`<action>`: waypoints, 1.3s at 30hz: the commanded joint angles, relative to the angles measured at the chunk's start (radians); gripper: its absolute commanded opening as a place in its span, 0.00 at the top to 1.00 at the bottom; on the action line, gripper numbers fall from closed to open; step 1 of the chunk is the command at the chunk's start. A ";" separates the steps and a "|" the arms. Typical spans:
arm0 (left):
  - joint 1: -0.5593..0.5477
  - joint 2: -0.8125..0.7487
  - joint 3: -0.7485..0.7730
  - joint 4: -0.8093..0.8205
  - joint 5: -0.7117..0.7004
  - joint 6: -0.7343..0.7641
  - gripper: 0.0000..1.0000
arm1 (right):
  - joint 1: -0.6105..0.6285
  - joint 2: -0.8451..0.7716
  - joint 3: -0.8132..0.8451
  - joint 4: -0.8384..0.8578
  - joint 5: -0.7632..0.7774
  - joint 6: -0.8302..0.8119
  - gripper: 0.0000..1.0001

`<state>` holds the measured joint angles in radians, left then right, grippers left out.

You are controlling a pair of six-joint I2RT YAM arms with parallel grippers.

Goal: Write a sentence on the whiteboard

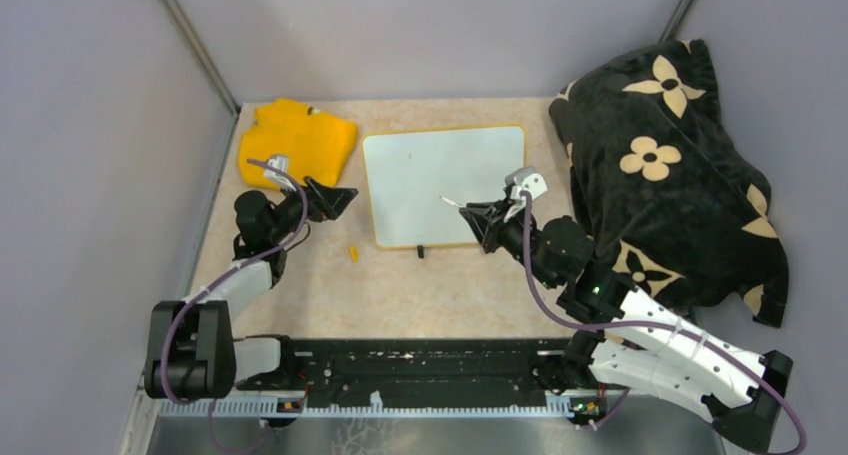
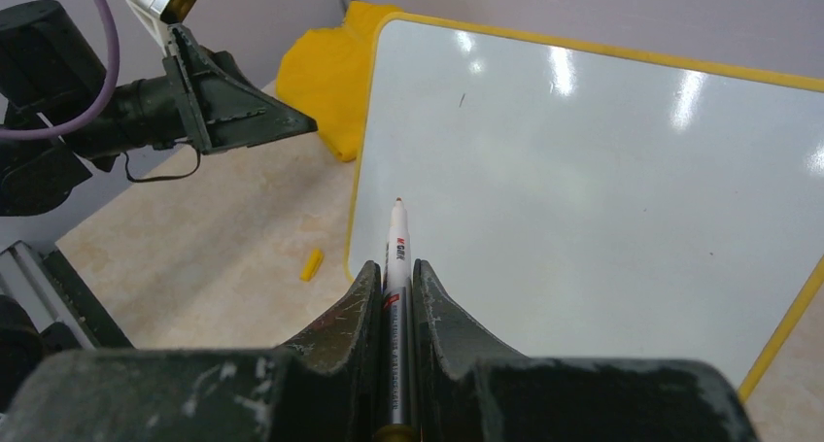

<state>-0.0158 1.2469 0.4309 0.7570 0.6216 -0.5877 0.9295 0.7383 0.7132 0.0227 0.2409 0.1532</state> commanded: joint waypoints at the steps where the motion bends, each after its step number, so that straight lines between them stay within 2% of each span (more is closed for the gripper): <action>1: 0.008 -0.026 0.029 -0.038 -0.015 0.094 0.01 | 0.009 0.005 -0.001 0.089 -0.008 0.010 1.00; 3: 0.007 0.013 0.045 -0.056 0.026 0.122 0.01 | 0.009 0.015 0.005 0.092 -0.015 0.014 1.00; 6: 0.007 0.098 0.082 -0.120 -0.045 0.046 0.05 | 0.010 0.023 0.020 0.082 -0.021 0.018 1.00; 9: 0.005 0.138 0.093 -0.096 0.018 0.021 0.06 | 0.010 0.023 0.033 0.069 -0.023 0.020 1.00; 12: 0.006 0.157 0.084 -0.087 0.093 0.101 0.06 | 0.009 0.025 0.039 0.062 -0.022 0.023 1.00; 15: 0.005 0.197 0.053 0.047 0.233 0.077 0.10 | 0.009 0.027 0.039 0.062 -0.026 0.028 1.00; 19: 0.007 0.275 0.055 0.186 0.375 0.028 0.20 | 0.009 0.027 0.035 0.062 -0.027 0.031 1.00; 28: 0.006 0.429 0.032 0.496 0.461 -0.055 0.29 | 0.009 0.027 0.032 0.058 -0.022 0.021 1.00; 37: -0.008 0.693 0.058 0.999 0.532 -0.275 0.37 | 0.009 0.064 0.044 0.063 -0.019 0.006 1.00; 39: -0.008 0.727 0.065 1.034 0.537 -0.286 0.39 | 0.010 0.068 0.045 0.063 -0.016 0.002 1.00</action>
<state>-0.0181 1.9118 0.4755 1.4826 1.1057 -0.7898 0.9295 0.8017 0.7139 0.0437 0.2214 0.1745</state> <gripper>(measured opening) 0.623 0.111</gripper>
